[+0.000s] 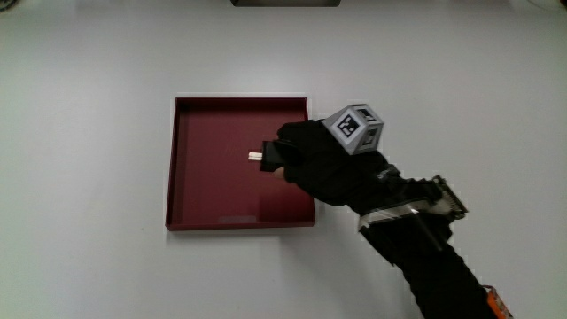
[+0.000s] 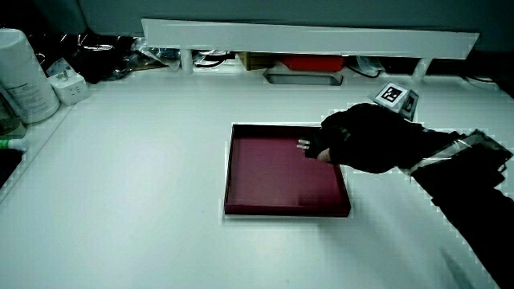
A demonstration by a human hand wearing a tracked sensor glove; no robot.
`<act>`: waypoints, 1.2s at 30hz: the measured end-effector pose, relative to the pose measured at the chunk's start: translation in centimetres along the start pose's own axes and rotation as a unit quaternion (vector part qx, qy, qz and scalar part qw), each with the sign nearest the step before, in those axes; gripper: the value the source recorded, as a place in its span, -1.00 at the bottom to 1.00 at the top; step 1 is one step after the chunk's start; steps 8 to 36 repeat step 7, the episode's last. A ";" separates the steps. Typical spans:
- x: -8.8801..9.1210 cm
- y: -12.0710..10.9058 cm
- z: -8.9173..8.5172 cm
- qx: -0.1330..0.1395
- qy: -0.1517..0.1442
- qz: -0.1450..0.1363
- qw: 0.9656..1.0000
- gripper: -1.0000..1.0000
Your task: Pick charger from plate
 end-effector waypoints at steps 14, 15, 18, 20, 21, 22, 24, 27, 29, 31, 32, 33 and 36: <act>-0.7 -2.9 3.1 0.005 0.034 -0.064 0.997 1.00; -0.7 -2.9 3.1 0.005 0.034 -0.064 0.997 1.00; -0.7 -2.9 3.1 0.005 0.034 -0.064 0.997 1.00; -0.7 -2.9 3.1 0.005 0.034 -0.064 0.997 1.00; -0.7 -2.9 3.1 0.005 0.034 -0.064 0.997 1.00; -0.7 -2.9 3.1 0.005 0.034 -0.064 0.997 1.00; -0.7 -2.9 3.1 0.005 0.034 -0.064 0.997 1.00; -0.7 -2.9 3.1 0.005 0.034 -0.064 0.997 1.00; -0.7 -2.9 3.1 0.005 0.034 -0.064 0.997 1.00; -0.7 -2.9 3.1 0.005 0.034 -0.064 0.997 1.00; -0.7 -2.9 3.1 0.005 0.034 -0.064 0.997 1.00; -0.7 -2.9 3.1 0.005 0.034 -0.064 0.997 1.00; -0.7 -2.9 3.1 0.005 0.034 -0.064 0.997 1.00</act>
